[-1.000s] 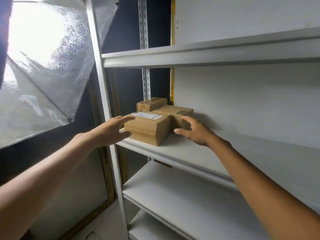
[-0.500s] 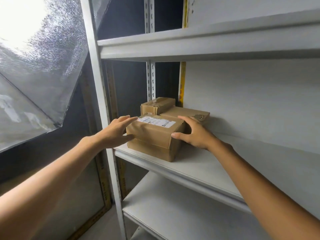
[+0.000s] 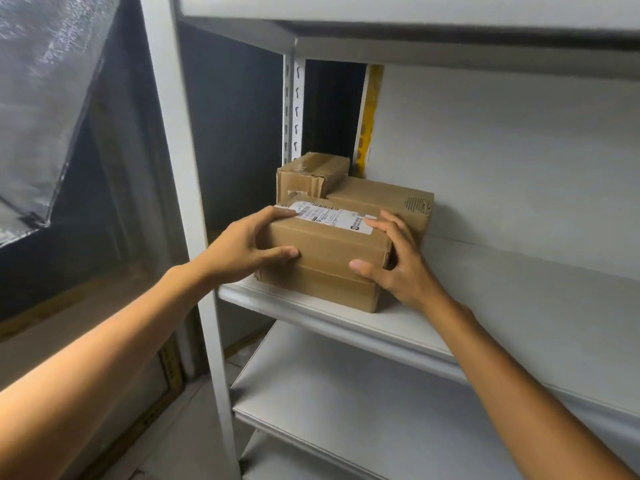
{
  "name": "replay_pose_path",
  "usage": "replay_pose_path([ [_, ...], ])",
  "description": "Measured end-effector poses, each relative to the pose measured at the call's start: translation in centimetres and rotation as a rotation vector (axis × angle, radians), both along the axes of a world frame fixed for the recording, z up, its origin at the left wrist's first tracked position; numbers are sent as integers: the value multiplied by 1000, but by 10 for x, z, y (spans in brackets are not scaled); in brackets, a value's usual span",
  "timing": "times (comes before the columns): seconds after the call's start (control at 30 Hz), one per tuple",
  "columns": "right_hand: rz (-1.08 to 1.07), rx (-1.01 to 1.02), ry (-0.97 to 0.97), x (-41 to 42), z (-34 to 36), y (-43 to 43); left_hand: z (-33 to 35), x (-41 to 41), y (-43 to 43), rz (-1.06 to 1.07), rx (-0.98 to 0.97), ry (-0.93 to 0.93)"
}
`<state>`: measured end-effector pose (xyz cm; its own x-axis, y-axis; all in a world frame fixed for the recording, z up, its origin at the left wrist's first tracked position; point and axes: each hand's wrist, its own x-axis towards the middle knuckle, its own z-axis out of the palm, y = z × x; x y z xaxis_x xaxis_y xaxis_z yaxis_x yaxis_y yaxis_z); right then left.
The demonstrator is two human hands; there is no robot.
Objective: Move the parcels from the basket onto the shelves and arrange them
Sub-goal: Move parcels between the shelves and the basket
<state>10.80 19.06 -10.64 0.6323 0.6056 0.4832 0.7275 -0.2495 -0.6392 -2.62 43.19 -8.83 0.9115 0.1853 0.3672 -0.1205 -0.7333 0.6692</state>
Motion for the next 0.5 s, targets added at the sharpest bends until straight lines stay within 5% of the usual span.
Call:
replay_pose_path([
  [0.5, 51, 55, 113, -29, 0, -80, 3, -26, -83, 37, 27, -44],
])
